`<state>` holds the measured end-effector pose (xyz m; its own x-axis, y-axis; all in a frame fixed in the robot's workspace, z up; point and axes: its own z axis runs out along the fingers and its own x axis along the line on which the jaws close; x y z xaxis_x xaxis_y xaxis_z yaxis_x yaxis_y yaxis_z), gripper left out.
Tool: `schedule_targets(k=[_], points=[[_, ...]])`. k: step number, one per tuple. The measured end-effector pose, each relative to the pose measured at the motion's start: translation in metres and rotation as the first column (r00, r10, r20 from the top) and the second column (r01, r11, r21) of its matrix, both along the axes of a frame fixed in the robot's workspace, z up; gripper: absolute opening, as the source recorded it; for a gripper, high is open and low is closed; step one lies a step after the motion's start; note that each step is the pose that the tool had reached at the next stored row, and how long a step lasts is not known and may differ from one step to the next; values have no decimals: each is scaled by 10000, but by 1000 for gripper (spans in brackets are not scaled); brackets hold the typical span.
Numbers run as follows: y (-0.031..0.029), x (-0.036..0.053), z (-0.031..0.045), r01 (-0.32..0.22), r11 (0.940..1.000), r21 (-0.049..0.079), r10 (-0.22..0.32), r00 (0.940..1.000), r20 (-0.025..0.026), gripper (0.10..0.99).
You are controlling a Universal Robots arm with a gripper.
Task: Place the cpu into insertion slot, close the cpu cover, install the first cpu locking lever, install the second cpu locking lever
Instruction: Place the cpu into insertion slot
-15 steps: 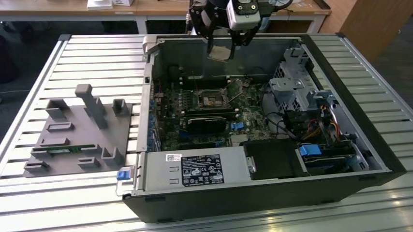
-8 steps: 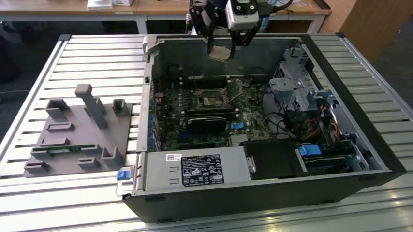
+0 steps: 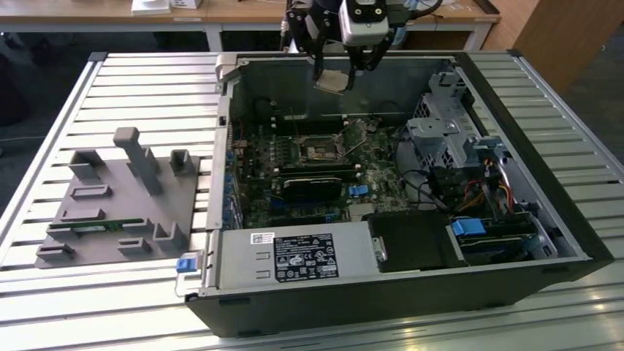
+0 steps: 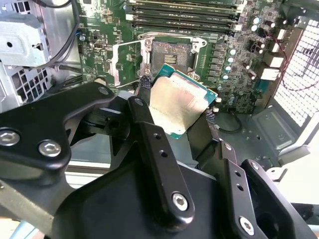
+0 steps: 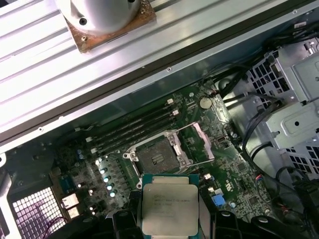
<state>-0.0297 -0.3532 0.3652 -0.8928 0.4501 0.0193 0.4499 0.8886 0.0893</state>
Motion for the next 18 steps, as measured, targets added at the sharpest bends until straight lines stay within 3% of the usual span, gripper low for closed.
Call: schedule_targets(k=[18], points=[[0, 0, -2, 682, 9977, 1, -682, 9977, 0, 541]])
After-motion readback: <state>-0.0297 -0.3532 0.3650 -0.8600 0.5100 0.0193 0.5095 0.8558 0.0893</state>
